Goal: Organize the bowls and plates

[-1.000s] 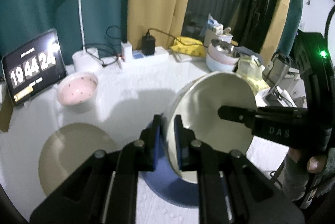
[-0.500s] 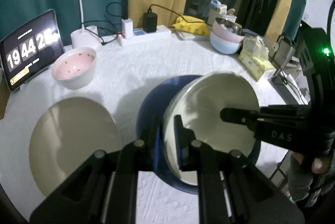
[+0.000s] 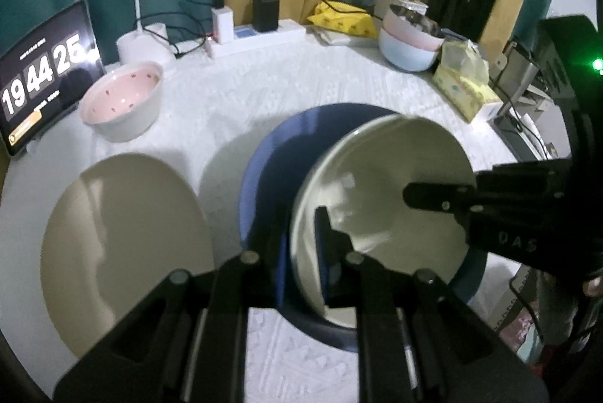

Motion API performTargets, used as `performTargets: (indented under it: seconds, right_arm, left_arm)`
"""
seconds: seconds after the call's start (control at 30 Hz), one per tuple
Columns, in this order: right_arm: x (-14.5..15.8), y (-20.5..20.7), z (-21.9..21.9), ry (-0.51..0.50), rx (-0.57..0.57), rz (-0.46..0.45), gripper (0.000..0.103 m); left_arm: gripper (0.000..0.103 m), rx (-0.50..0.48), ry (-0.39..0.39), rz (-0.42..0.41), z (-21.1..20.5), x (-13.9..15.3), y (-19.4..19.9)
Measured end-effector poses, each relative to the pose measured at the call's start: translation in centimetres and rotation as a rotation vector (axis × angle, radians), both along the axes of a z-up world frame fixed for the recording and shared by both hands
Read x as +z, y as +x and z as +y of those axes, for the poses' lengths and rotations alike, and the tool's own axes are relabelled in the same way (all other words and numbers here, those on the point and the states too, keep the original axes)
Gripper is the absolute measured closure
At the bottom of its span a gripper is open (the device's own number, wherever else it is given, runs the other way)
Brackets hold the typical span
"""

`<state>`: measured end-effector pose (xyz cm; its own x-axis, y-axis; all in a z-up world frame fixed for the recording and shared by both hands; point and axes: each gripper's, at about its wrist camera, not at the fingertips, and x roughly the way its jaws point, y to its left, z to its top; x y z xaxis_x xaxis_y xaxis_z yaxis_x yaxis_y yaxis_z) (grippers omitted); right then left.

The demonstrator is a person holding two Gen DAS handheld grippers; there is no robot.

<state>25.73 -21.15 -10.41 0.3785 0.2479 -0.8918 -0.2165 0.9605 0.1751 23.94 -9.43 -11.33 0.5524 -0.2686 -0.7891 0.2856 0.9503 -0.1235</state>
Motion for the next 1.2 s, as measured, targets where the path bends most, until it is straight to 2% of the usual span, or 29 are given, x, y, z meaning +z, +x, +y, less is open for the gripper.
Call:
performTargets:
  seconds: [0.13, 0.23, 0.33, 0.67, 0.87, 1.1, 1.2]
  right_arm:
    - [0.1, 0.0, -0.1, -0.010, 0.011, -0.002, 0.089]
    - [0.8, -0.3, -0.4, -0.011, 0.007, -0.037, 0.080]
    - [1.7, -0.7, -0.6, -0.004, 0.007, -0.081, 0.077]
    - [3.1, 0.2, -0.7, 0.088, 0.002, -0.214, 0.077]
    - [3.2, 2.3, 0.9, 0.094, 0.023, -0.225, 0.077]
    - [1.4, 3.8, 2.1, 0.066, 0.042, -0.159, 0.077]
    - [1.4, 3.6, 2.5, 0.040, 0.050, -0.163, 0.077]
  left_arm:
    - [0.089, -0.007, -0.007, 0.011, 0.1, 0.0, -0.1]
    - [0.089, -0.004, -0.007, 0.007, 0.3, 0.0, -0.2]
    - [0.089, 0.007, -0.007, -0.012, 0.7, 0.5, -0.2]
    - [0.089, 0.056, -0.019, -0.072, 1.8, 1.9, 1.3]
    - [0.089, 0.066, -0.004, -0.078, 1.2, 1.5, 2.8]
    - [0.089, 0.067, 0.030, -0.095, 0.5, 1.4, 2.9]
    - [0.088, 0.063, 0.057, -0.114, 0.1, 1.3, 2.8]
